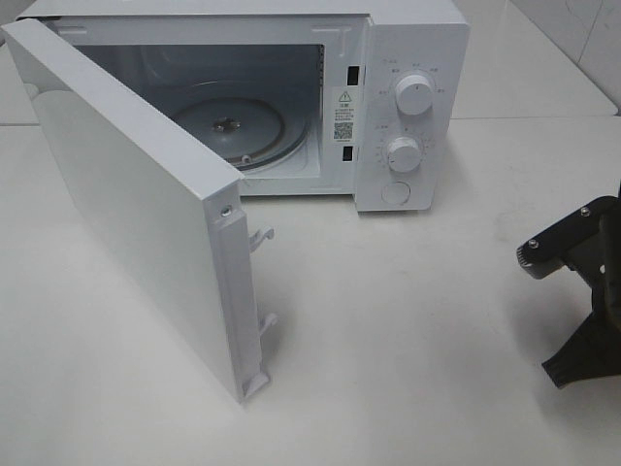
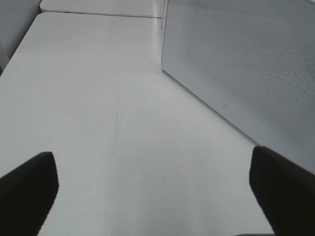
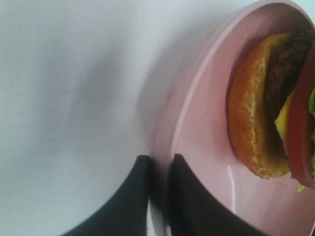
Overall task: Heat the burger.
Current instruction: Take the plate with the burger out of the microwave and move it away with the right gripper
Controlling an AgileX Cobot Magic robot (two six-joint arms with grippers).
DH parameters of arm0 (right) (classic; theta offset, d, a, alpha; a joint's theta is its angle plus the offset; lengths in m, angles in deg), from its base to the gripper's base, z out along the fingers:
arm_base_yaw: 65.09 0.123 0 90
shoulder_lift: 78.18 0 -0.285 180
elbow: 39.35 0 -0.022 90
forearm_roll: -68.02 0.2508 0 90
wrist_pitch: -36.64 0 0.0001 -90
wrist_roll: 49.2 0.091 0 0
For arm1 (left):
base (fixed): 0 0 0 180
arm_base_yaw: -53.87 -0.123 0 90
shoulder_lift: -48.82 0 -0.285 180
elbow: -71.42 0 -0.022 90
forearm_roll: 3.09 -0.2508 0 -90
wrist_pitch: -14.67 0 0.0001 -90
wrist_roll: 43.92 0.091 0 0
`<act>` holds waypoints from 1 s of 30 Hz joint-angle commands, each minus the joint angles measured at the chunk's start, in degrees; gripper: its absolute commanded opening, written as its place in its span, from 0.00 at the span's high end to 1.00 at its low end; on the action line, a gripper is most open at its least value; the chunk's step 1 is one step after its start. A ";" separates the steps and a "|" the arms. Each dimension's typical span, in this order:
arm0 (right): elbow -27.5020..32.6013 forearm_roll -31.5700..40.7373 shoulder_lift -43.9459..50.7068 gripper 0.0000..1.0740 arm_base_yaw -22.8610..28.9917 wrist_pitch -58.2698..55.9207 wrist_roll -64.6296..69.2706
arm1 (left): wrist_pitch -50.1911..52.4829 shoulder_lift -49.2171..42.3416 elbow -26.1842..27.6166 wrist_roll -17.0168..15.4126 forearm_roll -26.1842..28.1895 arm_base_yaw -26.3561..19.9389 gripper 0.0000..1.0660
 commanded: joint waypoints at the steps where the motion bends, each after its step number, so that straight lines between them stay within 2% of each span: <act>1: -0.57 -3.90 -1.26 1.00 -0.17 -2.92 2.69 | 0.63 -0.11 -0.17 -0.06 0.23 0.06 0.08; 26: -0.57 -9.34 -14.61 0.96 -0.17 1.15 21.43 | 0.63 -0.11 -0.17 -0.06 0.23 0.06 0.08; 30: -0.57 -9.40 -15.53 0.92 -0.17 1.32 22.17 | 0.63 -0.11 -0.17 -0.06 0.23 0.06 0.08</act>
